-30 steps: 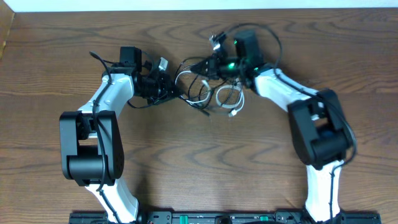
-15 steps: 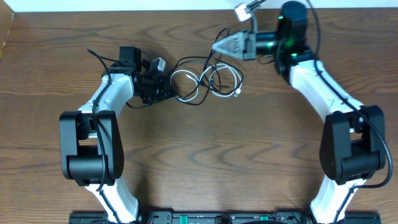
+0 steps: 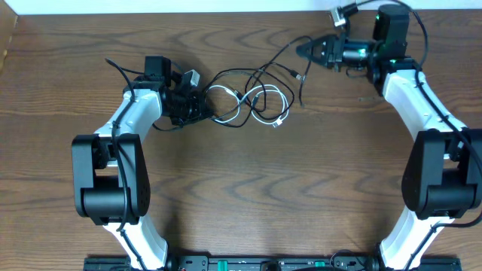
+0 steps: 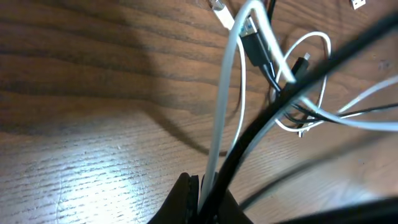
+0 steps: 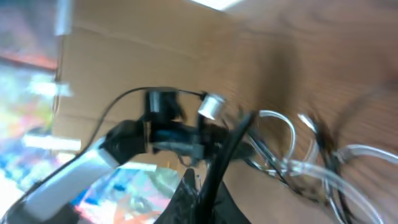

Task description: Untangle cables

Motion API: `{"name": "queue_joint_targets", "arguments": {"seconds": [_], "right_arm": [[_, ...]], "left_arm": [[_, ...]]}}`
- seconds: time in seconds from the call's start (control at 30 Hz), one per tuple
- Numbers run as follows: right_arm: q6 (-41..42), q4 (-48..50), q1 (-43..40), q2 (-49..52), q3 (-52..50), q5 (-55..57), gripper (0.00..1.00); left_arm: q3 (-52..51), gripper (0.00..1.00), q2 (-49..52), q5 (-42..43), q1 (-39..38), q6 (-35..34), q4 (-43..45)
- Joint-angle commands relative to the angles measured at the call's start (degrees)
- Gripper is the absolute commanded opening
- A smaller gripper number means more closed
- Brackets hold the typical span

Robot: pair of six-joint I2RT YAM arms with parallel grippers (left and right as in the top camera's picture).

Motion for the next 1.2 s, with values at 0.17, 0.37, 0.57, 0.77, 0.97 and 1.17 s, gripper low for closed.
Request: {"name": "queue_joint_targets", "arguments": {"seconds": [0.17,0.37,0.57,0.77,0.97,1.17], "right_arm": [[-18.4,-23.7,1.8,-1.5,0.0,33.7,0.01],[-19.6,-30.1,4.0,-1.5,0.0,49.1,0.01],[-20.9,-29.4,8.1,-1.5,0.0,49.5,0.26],[-28.4,-27.5,13.1,-1.5,0.0,44.7,0.64],[-28.4,-26.5,14.7,-1.5,0.0,43.5,0.76],[-28.3,-26.6,14.8,-1.5,0.0,43.5,0.87]], "left_arm": [[1.4,0.08,-2.5,5.0,0.7,0.5,2.4],[2.4,0.08,-10.1,5.0,0.7,-2.3,2.7],[2.4,0.09,-20.4,5.0,0.7,-2.3,2.6],[2.4,0.09,-22.7,5.0,0.7,1.4,1.5],[1.6,0.38,-21.9,0.1,0.7,1.4,-2.2],[1.6,0.69,-21.9,-23.2,0.7,-5.9,-5.8]]}}
